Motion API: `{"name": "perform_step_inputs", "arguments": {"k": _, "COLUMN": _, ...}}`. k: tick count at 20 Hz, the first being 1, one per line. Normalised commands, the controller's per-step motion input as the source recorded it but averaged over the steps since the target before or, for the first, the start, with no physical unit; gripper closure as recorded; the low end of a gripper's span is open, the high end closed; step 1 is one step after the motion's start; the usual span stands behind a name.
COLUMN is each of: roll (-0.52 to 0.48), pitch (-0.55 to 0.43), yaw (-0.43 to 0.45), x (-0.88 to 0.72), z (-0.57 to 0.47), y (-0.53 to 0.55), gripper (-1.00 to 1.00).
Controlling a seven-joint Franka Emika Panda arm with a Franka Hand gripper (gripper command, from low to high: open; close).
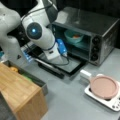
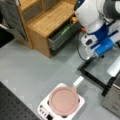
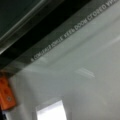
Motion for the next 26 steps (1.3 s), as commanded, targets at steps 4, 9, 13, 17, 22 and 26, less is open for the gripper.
{"name": "perform_step_inputs", "arguments": {"k": 4, "roll": 0.436, "pitch": 0.142, "yaw": 0.174, "x": 0.18, "z": -0.04, "y": 0.13, "gripper": -1.0}}
{"name": "perform_step_inputs", "arguments": {"k": 9, "roll": 0.316, "pitch": 0.067, "yaw": 0.085, "x": 0.17, "z": -0.06, "y": 0.27, "gripper": -1.0}}
{"name": "perform_step_inputs", "arguments": {"k": 13, "roll": 0.203, "pitch": -0.024, "yaw": 0.034, "x": 0.18, "z": -0.12, "y": 0.38, "gripper": -1.0}}
{"name": "perform_step_inputs", "arguments": {"k": 17, "roll": 0.099, "pitch": -0.102, "yaw": -0.028, "x": 0.17, "z": -0.13, "y": 0.44, "gripper": -1.0}}
{"name": "perform_step_inputs", "arguments": {"k": 22, "roll": -0.021, "pitch": -0.107, "yaw": -0.048, "x": 0.1, "z": -0.1, "y": 0.3, "gripper": -1.0}}
{"name": "perform_step_inputs", "arguments": {"k": 26, "roll": 0.012, "pitch": -0.049, "yaw": -0.061, "x": 0.04, "z": -0.1, "y": 0.12, "gripper": -1.0}}
